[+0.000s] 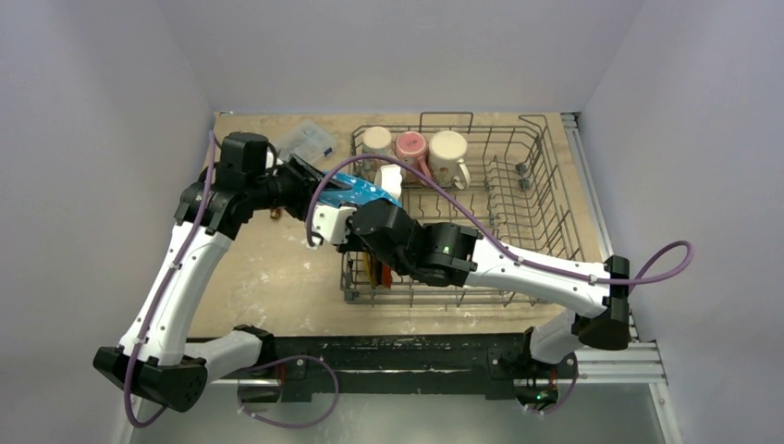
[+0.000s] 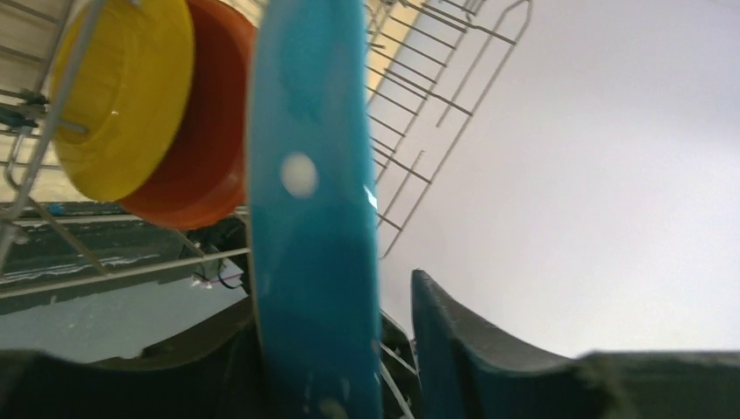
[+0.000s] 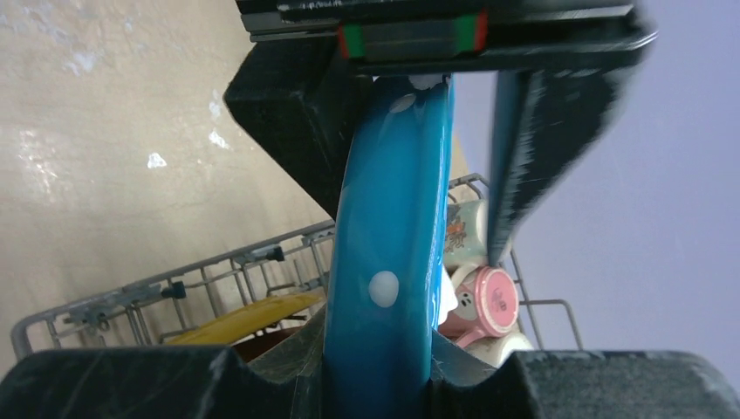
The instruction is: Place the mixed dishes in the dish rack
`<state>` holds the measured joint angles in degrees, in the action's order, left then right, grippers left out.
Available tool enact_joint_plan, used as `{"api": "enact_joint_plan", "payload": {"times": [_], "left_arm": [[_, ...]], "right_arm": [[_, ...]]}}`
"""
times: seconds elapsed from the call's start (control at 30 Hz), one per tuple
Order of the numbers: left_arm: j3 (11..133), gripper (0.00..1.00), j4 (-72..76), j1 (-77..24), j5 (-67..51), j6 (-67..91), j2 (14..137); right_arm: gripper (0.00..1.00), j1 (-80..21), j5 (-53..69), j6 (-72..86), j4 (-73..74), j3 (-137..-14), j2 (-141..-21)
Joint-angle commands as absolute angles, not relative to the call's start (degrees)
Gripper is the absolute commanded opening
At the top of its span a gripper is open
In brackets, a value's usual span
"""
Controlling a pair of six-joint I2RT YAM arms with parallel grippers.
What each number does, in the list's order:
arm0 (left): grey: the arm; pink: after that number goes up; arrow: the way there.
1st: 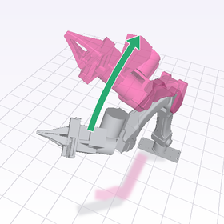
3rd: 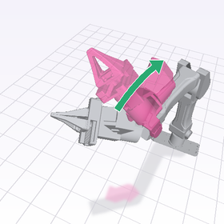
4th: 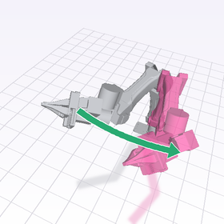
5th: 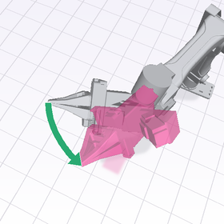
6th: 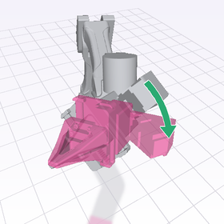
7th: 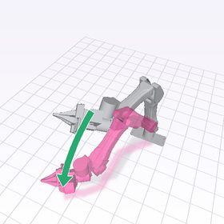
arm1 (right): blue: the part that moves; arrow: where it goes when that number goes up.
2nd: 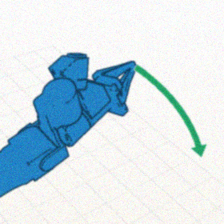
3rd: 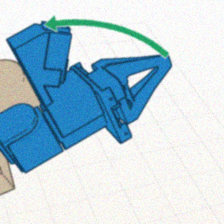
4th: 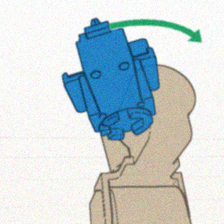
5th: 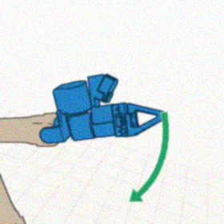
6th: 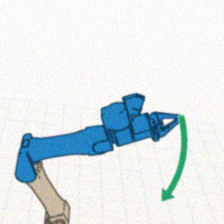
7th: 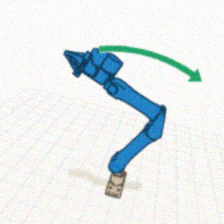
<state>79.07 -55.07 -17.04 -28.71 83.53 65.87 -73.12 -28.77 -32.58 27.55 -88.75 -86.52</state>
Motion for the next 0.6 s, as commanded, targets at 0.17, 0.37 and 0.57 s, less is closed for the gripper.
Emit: {"api": "enact_joint_plan", "payload": {"times": [0.17, 0.37, 0.57], "left_arm": [[83.7, 0.73, -48.4, -17.6, -30.8, 82.0, 63.0], [85.0, 0.85, -51.8, -17.6, -29.1, 79.6, 63.3], [87.2, 0.86, -52.0, -17.4, -29.5, 75.3, 63.9]], "right_arm": [[0.00, -73.0, -29.0, -21.6, 18.5, -89.0, -81.1], [0.00, -72.5, -32.1, -19.3, 18.6, -89.5, -81.0], [0.00, -68.8, -33.2, -11.5, 22.6, -90.8, -79.5]]}}
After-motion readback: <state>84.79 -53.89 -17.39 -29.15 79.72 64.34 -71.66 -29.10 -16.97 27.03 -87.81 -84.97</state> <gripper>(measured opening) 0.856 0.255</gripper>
